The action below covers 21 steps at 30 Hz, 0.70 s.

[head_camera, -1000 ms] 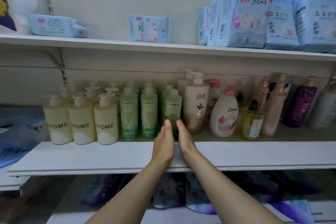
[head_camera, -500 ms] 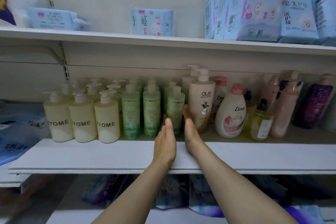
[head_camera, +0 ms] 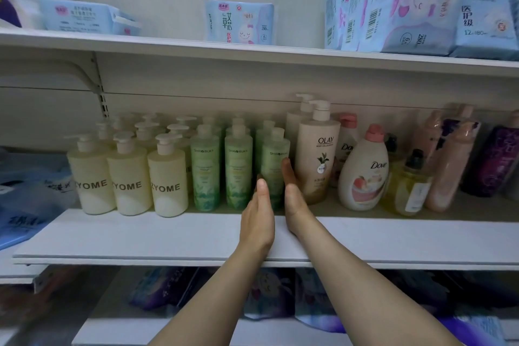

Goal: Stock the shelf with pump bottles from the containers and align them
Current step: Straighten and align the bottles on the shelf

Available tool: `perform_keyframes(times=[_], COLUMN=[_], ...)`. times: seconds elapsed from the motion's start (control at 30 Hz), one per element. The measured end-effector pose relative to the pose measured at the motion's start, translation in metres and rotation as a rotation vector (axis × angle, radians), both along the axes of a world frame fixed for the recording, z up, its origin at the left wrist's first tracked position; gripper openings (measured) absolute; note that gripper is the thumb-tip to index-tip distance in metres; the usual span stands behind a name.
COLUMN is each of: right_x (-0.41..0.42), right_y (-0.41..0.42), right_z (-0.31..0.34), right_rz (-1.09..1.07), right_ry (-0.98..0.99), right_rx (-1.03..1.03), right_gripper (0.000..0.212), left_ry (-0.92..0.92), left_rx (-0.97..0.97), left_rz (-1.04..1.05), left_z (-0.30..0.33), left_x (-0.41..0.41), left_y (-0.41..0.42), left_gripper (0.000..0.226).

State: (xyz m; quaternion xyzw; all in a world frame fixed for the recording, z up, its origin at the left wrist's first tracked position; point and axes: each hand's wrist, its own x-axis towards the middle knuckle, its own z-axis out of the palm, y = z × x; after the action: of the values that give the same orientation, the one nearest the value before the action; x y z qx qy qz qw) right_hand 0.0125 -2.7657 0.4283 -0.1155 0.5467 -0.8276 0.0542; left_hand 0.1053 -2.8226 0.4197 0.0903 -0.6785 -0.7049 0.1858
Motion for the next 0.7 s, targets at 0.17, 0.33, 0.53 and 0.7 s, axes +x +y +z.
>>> perform_keyframes(times=[0.17, 0.33, 0.53, 0.7], right_x=[-0.003, -0.013, -0.029, -0.033], right_y=[0.002, -0.003, -0.012, -0.013], right_z=[0.001, 0.014, 0.015, 0.011], right_rz=[0.029, -0.033, -0.082, -0.082], right_ry=[-0.037, -0.135, -0.129, -0.077], right_rx=[-0.101, -0.126, -0.089, -0.077], right_gripper=[0.069, 0.061, 0.070, 0.063], left_ry=[0.005, -0.007, 0.004, 0.011], left_rx=[-0.005, -0.020, -0.024, -0.014], left_rz=[0.003, 0.024, 0.031, 0.043], left_z=[0.000, -0.002, -0.002, -0.002], left_x=[0.001, 0.001, -0.001, -0.002], left_y=[-0.001, -0.002, -0.001, -0.001], left_gripper=[0.069, 0.071, 0.068, 0.066])
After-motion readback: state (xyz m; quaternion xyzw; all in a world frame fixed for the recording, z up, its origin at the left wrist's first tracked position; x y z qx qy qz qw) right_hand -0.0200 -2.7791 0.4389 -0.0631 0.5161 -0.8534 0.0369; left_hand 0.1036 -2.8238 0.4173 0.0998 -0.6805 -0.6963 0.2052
